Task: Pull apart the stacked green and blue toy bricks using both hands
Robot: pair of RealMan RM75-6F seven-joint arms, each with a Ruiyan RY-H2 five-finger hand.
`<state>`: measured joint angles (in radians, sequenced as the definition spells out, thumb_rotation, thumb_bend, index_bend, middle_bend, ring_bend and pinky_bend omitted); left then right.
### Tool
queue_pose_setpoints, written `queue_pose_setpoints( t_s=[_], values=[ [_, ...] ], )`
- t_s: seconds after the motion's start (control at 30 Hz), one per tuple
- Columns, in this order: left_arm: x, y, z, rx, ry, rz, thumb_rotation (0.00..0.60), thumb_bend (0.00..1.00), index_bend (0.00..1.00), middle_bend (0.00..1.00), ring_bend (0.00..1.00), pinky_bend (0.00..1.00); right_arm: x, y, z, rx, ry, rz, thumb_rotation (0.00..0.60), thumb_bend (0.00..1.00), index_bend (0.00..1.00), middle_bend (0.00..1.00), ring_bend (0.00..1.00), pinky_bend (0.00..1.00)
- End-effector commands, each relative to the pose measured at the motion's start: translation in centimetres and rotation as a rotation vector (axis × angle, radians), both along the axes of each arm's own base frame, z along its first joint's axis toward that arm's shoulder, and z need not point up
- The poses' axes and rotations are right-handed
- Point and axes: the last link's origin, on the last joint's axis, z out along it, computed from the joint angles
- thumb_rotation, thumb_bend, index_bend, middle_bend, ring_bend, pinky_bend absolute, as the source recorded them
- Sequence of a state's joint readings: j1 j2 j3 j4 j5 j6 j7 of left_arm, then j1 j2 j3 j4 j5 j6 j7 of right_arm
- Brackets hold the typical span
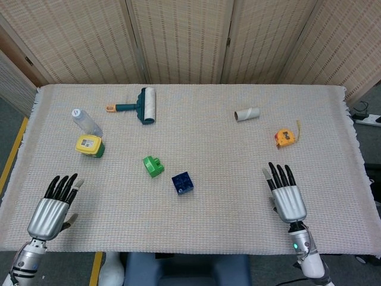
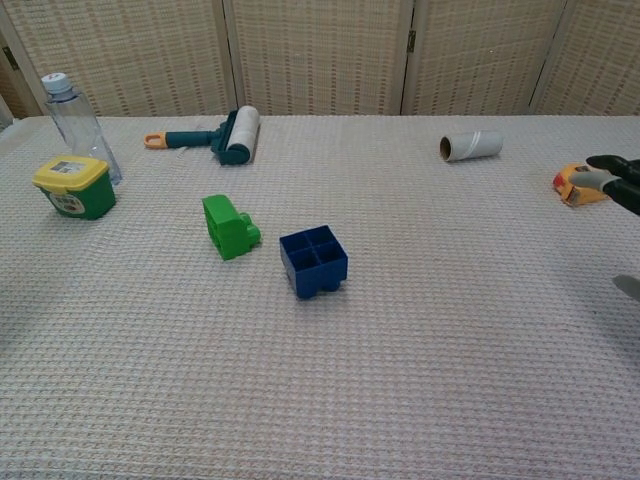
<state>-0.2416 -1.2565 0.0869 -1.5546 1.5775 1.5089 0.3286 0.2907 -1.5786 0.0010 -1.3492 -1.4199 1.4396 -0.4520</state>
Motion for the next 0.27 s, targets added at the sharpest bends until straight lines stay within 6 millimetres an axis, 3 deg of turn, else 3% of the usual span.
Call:
queue_pose_setpoints(
  t_s=[0.03,0.27],
  values=[
    [-0.62,-0.66,1.27,0.053,0.010,0.026,0.600,0.28,0.03,0.00,0.00,0.00,-0.08,0.19,-0.03,0.022,-0.014,-0.027,0.600,0.37,0.00,0.00,0.00,0.00],
    [-0.88,-0.40,1.64,0.061,-0.013,0.046,0.600,0.28,0.03,0.00,0.00,0.00,0.10,0.41,-0.43,0.052,-0.020,-0.025,0.600,0.37,0.00,0.00,0.00,0.00]
  ],
)
